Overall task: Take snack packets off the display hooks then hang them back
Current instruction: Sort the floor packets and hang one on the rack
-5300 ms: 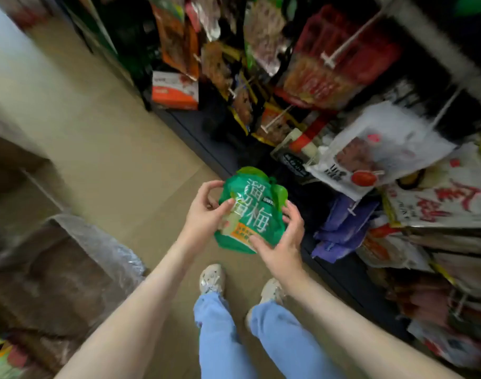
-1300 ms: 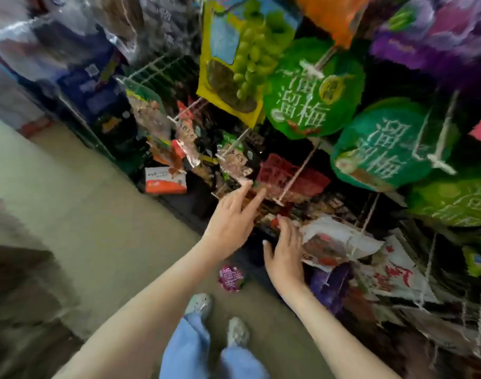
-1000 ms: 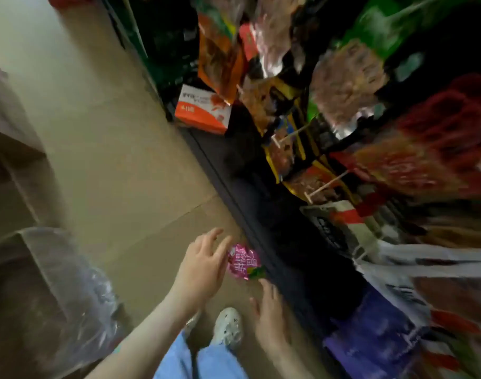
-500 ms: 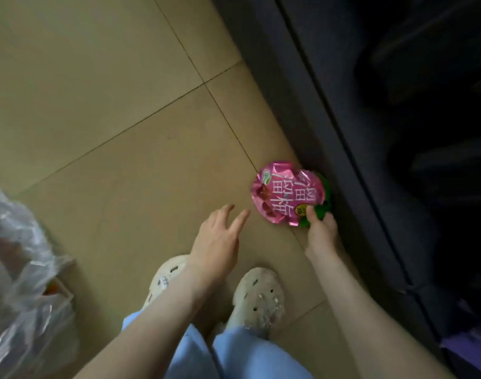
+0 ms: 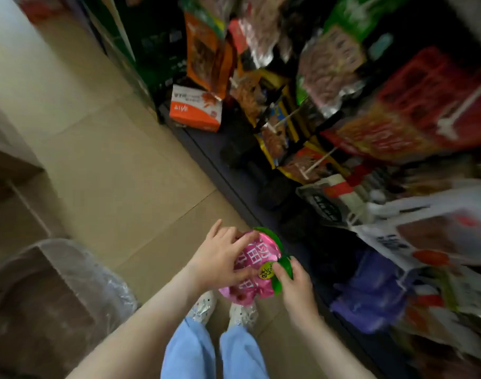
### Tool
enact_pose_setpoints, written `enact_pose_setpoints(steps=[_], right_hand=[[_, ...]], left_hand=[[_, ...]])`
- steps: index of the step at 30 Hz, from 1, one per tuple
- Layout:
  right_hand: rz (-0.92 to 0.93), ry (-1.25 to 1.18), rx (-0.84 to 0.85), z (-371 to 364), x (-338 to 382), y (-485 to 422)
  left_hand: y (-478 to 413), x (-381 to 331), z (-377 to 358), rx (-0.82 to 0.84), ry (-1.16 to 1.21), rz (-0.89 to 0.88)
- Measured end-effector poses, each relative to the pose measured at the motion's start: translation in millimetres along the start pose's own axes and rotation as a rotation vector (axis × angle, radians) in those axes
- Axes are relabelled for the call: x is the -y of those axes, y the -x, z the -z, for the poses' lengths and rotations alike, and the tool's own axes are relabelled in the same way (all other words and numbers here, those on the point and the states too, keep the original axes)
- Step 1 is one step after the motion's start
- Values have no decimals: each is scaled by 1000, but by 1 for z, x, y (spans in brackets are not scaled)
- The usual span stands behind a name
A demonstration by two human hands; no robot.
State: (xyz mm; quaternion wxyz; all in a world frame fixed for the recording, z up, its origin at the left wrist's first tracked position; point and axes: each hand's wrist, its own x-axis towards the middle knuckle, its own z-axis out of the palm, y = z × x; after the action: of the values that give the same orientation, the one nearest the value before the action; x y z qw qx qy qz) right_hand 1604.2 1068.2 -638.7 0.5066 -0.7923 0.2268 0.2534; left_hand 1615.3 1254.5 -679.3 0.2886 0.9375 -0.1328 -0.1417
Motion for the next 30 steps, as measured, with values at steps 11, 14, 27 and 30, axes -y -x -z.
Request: enact_pose_setpoints(steps=[11,14,27,30], right_hand=[[177,-166,-441,177,113,216],[210,-237,-566,228,111,243],[419,-313,-711,449,36,335],[467,-373,-740,476,37,335]], left_hand=[[29,-255,171,180,-42,-391],[25,-325,169,152,-116,-544],[9,-564,98,-19,-257,-850],[4,-595,93,-91,-227,-850]])
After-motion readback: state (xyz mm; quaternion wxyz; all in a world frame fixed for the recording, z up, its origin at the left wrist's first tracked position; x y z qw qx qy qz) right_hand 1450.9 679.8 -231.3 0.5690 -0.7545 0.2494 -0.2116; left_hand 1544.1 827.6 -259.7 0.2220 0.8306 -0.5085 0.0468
